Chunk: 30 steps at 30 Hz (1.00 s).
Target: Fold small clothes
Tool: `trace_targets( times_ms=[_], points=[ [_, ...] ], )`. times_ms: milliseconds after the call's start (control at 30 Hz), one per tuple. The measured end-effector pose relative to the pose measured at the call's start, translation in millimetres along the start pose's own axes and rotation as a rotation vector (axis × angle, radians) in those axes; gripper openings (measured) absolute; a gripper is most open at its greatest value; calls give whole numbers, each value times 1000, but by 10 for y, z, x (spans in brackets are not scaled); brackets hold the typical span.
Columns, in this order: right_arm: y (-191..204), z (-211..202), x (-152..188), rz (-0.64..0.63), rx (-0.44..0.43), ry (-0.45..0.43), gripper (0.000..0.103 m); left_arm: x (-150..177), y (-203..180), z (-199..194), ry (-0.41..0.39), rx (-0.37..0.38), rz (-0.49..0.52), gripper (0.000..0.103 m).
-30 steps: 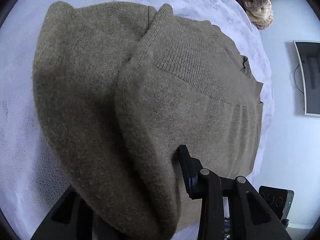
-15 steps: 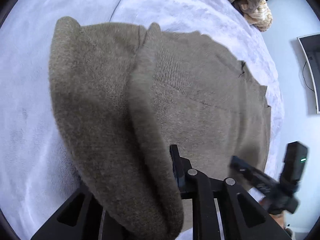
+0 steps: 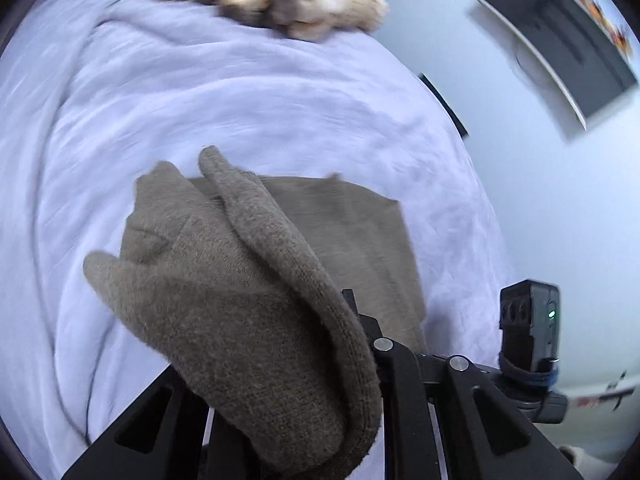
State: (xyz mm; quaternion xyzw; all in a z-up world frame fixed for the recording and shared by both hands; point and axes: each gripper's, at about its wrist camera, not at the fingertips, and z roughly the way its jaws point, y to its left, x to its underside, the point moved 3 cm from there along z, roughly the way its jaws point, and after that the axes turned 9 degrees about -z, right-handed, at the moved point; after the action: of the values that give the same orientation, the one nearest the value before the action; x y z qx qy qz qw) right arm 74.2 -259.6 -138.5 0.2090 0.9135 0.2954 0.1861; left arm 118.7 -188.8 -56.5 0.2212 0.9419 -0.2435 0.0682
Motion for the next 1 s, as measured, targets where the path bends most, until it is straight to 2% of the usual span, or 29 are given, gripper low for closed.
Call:
trace_targets(
  times_ms=[67, 100, 167, 200, 300, 433, 500, 533, 600, 667, 733, 867, 1000],
  points=[
    [-273, -145, -21, 80, -34, -38, 39, -14, -277, 322, 32, -27, 64, 20],
    [-390, -161, -16, 115, -45, -44, 44, 9, -383, 513, 61, -69, 90, 20],
    [-661, -165, 16, 208, -88, -53, 45, 107, -498, 748, 102, -147, 127, 24],
    [-773, -140, 40, 253, -140, -55, 45, 146, -540, 798, 112, -160, 134, 31],
    [-921, -106, 89, 342, -234, -76, 45, 193, -658, 711, 96, -88, 147, 55],
    [-942, -70, 78, 377, -281, -97, 51, 123, -788, 507, 71, -48, 178, 57],
    [-881, 24, 70, 399, -308, -106, 55, 80, -804, 312, 26, -2, 180, 58],
    [-932, -34, 97, 411, -323, -111, 60, 54, -808, 233, 6, 17, 179, 72],
    [-943, -2, 87, 458, -362, -135, 62, 46, -733, 44, -70, 20, 172, 88],
    [-1041, -38, 65, 508, -411, -152, 65, 42, -584, -30, -108, -27, 159, 88],
    [-1140, -56, 113, 561, -463, -166, 65, 39, -334, -5, -109, -113, 112, 88],
    [-1214, -43, 132, 648, -558, -212, 71, 124, 315, 202, -36, -234, -67, 88],
    [-1259, -56, 109, 716, -648, -277, 76, 322, 733, 406, 41, -283, -179, 88]
  ],
)
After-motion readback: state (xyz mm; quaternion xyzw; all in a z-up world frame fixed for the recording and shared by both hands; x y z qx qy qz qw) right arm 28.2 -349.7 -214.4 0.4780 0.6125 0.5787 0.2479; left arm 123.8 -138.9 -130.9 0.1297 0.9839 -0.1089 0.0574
